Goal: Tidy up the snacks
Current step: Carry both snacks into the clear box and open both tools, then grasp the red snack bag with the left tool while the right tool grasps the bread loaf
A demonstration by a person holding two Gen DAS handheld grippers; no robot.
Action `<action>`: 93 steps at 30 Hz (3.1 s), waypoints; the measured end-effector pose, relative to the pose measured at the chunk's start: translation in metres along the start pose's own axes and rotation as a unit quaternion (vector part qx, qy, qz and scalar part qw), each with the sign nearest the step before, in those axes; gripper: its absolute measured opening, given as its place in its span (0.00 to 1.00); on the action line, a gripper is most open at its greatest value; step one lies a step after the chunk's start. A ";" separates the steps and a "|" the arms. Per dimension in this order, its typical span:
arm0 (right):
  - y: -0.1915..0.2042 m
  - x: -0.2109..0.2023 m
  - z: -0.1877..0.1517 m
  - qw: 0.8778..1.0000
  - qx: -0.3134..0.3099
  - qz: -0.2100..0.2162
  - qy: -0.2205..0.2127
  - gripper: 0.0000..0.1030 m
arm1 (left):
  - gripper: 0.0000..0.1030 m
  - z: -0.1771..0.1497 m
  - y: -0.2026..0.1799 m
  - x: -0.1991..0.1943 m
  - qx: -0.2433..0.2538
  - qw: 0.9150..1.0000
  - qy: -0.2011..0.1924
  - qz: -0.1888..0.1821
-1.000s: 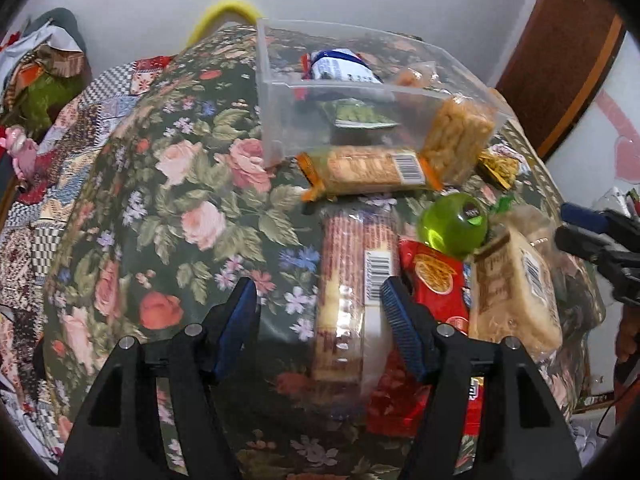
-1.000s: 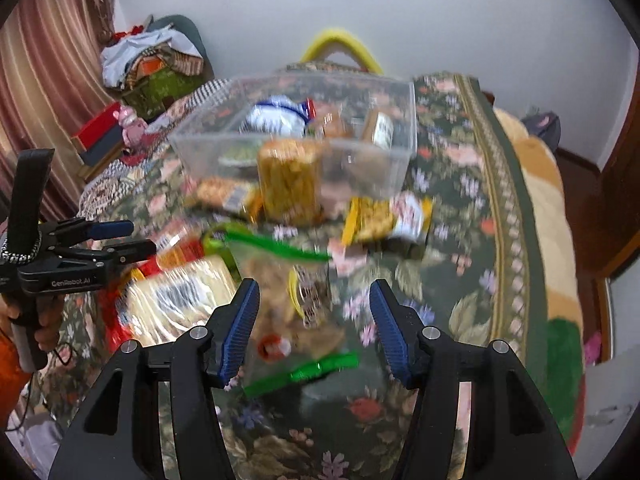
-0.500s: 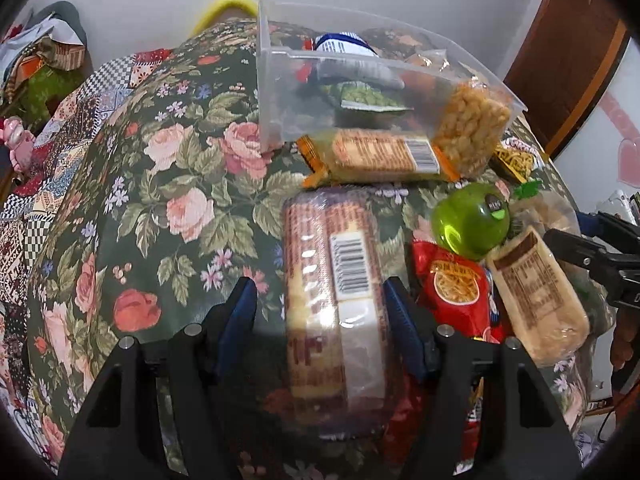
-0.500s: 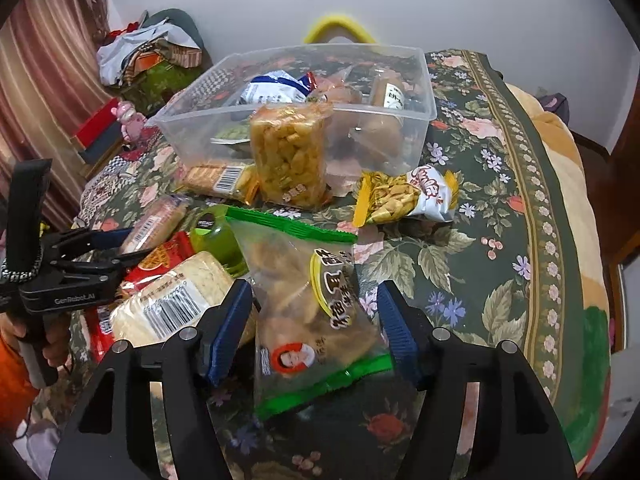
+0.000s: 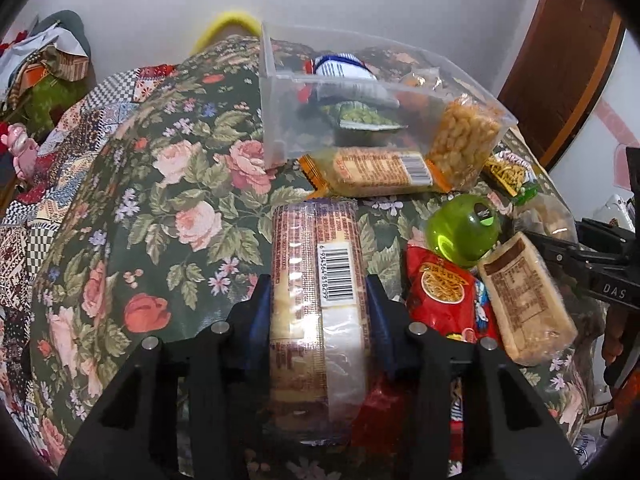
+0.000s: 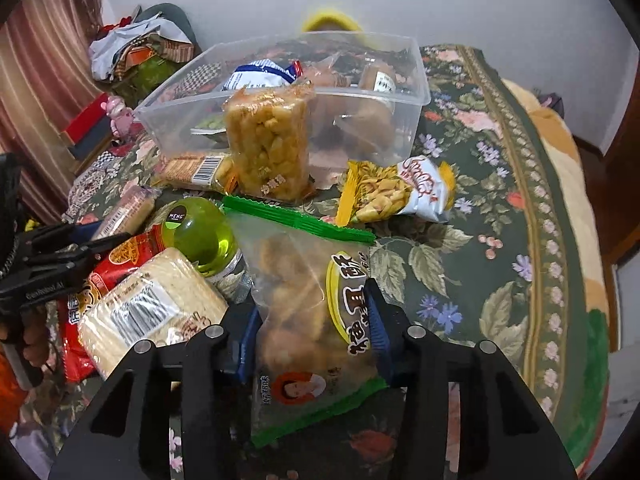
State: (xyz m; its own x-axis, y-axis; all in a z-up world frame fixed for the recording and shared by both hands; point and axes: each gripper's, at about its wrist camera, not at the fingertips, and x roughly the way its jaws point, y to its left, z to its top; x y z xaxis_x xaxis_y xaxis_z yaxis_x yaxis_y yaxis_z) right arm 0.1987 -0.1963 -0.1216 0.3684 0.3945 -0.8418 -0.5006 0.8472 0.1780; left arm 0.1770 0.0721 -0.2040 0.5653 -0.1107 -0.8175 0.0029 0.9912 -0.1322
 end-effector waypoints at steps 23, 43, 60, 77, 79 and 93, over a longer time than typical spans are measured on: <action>0.000 -0.065 0.048 0.995 0.000 -0.009 -0.103 0.40 | 0.44 0.058 -0.012 -0.078 0.003 0.993 -0.115 -0.002; -0.017 -0.043 0.122 0.989 0.026 -0.024 -0.141 0.40 | 0.44 0.151 -0.018 -0.032 0.002 0.992 -0.130 -0.003; -0.040 0.027 0.163 0.994 0.056 -0.015 -0.094 0.40 | 0.44 0.183 0.006 0.050 -0.008 0.997 -0.077 0.011; -0.025 0.038 0.172 0.996 0.018 -0.041 -0.077 0.53 | 0.44 0.181 0.000 0.059 0.002 0.998 -0.064 0.025; -0.026 0.036 0.171 0.996 0.025 -0.044 -0.078 0.53 | 0.44 0.180 0.000 0.051 0.000 0.998 -0.066 0.022; -0.005 -0.029 0.132 0.994 -0.001 -0.024 -0.104 0.59 | 0.49 0.144 -0.014 -0.032 0.017 0.995 -0.094 0.010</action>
State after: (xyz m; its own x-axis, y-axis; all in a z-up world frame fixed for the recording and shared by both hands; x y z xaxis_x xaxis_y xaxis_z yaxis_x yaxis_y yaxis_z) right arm 0.2939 -0.1651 -0.0305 0.5454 0.4186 -0.7262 -0.4806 0.8660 0.1383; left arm 0.2776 0.0727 -0.0952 0.7105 -0.0787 -0.6993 0.0167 0.9953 -0.0951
